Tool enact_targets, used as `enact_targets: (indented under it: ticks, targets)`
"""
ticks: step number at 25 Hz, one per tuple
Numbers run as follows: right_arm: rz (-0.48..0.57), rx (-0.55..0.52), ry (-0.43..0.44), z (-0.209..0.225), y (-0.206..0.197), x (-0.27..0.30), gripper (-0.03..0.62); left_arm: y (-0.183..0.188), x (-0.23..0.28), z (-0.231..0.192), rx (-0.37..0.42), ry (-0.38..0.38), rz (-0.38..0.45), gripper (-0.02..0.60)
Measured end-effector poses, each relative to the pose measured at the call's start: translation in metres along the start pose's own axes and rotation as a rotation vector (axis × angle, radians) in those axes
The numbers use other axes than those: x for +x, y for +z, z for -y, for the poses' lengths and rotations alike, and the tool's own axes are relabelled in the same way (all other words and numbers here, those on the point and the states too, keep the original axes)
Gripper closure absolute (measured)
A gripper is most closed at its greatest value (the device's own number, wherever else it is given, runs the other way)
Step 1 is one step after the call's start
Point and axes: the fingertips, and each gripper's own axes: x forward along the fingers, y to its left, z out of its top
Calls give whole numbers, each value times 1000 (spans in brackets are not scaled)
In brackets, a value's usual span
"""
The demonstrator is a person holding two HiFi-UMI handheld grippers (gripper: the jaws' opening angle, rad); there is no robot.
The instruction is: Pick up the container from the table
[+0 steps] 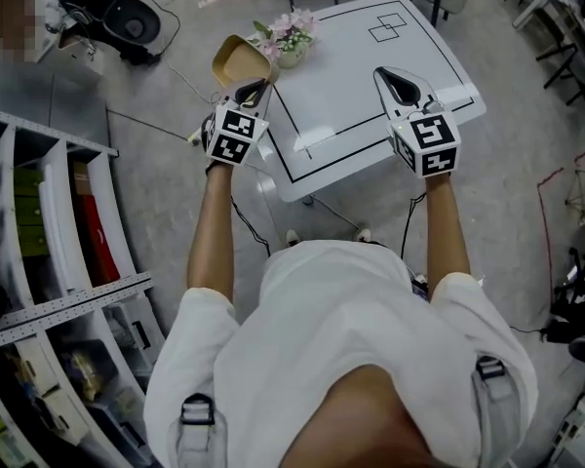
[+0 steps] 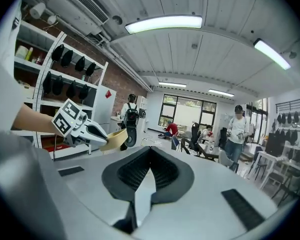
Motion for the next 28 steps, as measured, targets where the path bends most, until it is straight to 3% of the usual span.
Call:
enact_targets:
  ticks: [6, 15, 20, 28]
  targets:
    - [67, -66, -26, 12, 40, -6, 579, 65, -45, -21, -17, 77, 177, 549]
    - [143, -155, -23, 9, 89, -13, 579, 126, -92, -31, 47, 136, 325, 549]
    - [162, -222, -34, 4, 101, -17, 579, 139, -108, -32, 60, 159, 368, 549]
    - [148, -223, -8, 3, 100, -17, 580, 143, -114, -31, 84, 164, 366, 549]
